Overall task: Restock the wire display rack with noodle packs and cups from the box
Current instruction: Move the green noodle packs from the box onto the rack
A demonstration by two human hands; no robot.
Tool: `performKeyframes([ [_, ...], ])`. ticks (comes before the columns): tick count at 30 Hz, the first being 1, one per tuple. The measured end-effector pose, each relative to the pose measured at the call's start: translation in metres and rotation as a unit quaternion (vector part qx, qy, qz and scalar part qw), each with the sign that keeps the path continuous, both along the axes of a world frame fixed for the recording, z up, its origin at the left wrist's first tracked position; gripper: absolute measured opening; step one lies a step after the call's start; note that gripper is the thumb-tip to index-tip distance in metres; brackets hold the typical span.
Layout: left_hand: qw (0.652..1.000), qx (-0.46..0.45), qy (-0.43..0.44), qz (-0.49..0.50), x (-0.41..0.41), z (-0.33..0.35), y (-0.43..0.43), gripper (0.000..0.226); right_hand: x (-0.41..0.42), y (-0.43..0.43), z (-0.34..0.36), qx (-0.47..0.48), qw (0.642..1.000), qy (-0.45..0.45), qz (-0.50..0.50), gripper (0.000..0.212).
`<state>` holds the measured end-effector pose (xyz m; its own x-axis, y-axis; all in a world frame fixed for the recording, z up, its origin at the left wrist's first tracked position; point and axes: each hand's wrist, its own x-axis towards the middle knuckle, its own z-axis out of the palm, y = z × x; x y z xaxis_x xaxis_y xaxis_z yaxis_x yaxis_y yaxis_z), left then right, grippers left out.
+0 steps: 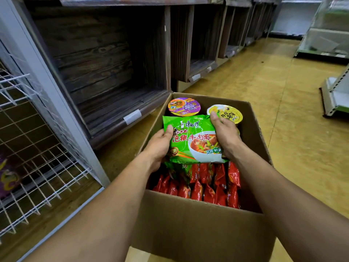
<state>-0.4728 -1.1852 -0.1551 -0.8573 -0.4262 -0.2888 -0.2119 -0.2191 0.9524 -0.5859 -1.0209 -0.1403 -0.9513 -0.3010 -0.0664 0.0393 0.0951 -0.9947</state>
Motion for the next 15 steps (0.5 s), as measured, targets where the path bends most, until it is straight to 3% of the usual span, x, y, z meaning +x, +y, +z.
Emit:
performKeyframes([
  [10,0.997,0.042,0.032,0.064,-0.011,0.009,0.01,0.039,-0.011,0.003,-0.003,-0.125,0.98,-0.156,0.01,0.042],
  [15,0.996,0.055,0.035,0.054,-0.017,0.011,0.019,0.038,-0.015,0.009,-0.002,-0.151,0.976,-0.16,0.002,0.045],
])
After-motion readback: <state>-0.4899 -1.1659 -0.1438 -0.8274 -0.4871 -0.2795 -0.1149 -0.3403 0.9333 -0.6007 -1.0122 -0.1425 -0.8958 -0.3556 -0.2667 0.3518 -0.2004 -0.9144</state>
